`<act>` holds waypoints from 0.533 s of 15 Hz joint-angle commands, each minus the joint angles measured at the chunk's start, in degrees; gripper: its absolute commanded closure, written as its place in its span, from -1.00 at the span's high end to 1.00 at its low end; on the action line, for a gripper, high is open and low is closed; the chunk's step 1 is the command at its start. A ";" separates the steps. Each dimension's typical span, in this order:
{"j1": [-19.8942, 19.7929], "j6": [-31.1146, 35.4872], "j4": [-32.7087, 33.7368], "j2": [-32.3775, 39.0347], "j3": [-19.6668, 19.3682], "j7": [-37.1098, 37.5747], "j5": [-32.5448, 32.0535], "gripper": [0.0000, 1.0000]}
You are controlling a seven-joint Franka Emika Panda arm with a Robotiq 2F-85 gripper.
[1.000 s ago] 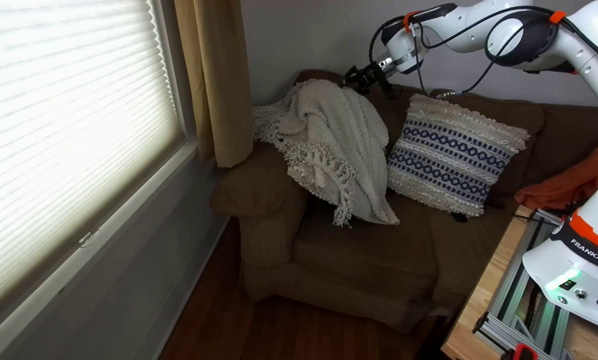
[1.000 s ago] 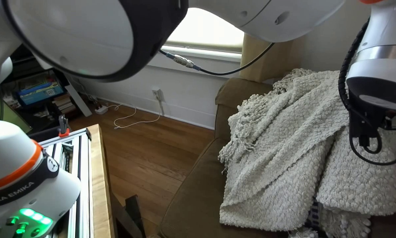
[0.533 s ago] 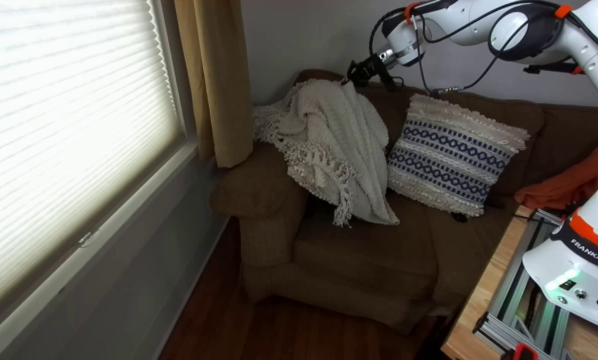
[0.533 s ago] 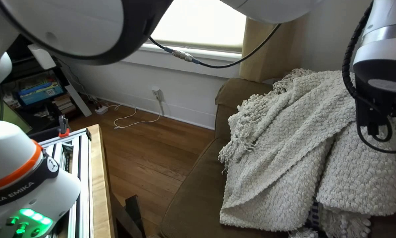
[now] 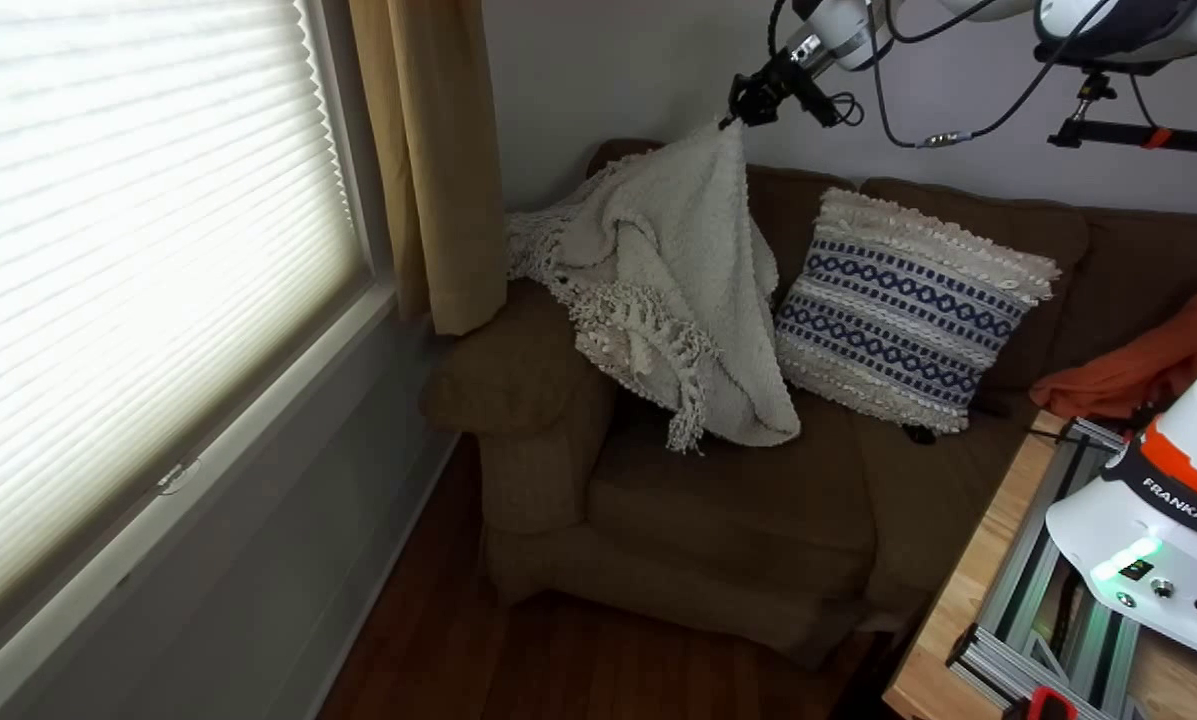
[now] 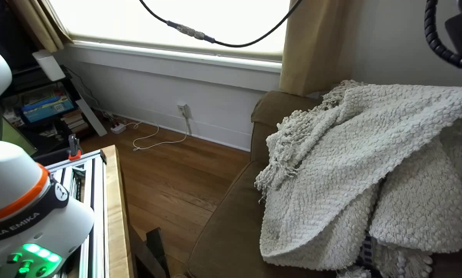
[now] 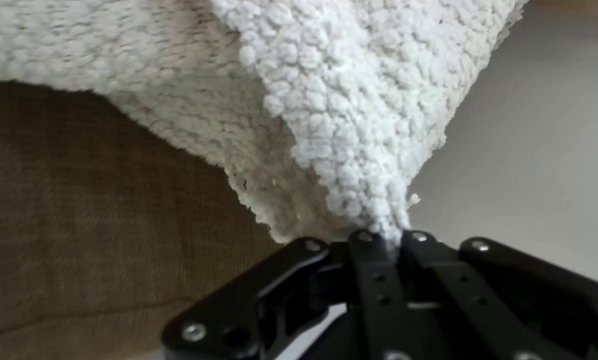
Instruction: Fully cover the pillow on the left with the white blanket
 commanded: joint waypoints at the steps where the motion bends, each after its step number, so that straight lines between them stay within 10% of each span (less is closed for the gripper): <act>1: 2.15 1.84 -12.34 -12.85 -5.53 0.84 -6.20 -0.98; 8: 3.93 10.97 -23.50 -29.45 -8.49 -2.04 -10.04 -0.98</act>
